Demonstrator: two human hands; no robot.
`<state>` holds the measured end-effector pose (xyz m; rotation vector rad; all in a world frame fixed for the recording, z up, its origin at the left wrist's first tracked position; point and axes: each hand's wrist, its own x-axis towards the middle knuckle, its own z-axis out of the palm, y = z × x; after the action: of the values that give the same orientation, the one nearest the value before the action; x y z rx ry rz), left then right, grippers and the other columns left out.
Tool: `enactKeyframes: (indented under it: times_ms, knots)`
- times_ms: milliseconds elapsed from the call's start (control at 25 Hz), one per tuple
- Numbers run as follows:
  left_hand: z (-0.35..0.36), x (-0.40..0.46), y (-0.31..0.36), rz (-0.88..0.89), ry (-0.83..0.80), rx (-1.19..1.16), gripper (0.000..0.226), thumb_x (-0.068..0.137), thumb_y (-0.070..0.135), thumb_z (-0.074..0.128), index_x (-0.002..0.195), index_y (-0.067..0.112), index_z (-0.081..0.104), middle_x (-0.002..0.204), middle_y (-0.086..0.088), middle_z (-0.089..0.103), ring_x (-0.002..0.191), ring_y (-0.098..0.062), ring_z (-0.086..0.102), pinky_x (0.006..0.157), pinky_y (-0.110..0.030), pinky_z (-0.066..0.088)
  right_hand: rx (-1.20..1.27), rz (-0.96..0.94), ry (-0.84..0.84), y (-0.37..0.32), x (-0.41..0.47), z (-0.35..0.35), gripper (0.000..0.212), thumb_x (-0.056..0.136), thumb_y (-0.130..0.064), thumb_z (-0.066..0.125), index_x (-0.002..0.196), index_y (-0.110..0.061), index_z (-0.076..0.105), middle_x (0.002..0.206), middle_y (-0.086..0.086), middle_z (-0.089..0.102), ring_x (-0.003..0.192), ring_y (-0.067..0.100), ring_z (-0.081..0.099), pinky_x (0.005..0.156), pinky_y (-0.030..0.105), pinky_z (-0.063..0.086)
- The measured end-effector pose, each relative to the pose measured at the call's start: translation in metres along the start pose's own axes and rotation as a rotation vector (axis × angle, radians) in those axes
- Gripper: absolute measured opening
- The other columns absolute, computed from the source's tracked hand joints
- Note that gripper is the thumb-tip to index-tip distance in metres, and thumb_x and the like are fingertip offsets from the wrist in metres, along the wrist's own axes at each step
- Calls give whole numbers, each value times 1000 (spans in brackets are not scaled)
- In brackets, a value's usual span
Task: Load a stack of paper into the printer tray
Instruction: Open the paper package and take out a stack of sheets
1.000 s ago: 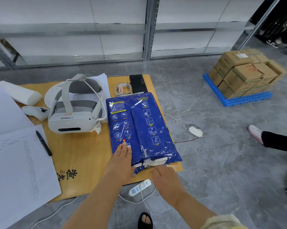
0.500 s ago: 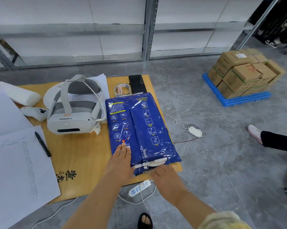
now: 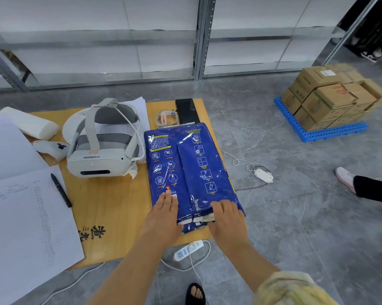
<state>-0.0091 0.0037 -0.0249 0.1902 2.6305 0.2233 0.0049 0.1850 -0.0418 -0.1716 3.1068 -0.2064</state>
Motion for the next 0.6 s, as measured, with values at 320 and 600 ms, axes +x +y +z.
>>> enactKeyframes:
  times_ms: [320, 600]
  knots:
    - [1, -4, 2, -7, -21, 65, 97, 87, 52, 52, 151, 11, -9, 161, -9, -12, 148, -26, -12, 120, -38, 7, 344, 170, 351, 26, 34, -34, 20, 87, -14, 43, 69, -12, 51, 67, 5, 56, 61, 25, 51, 57, 33, 37]
    - [8, -6, 9, -28, 47, 165, 88, 93, 46, 42, 149, 6, -12, 160, -17, -11, 148, -32, -11, 119, -44, 6, 728, 819, 247, 79, 75, -46, 15, 88, -6, 47, 79, -17, 40, 69, 1, 49, 78, 31, 52, 67, 34, 37]
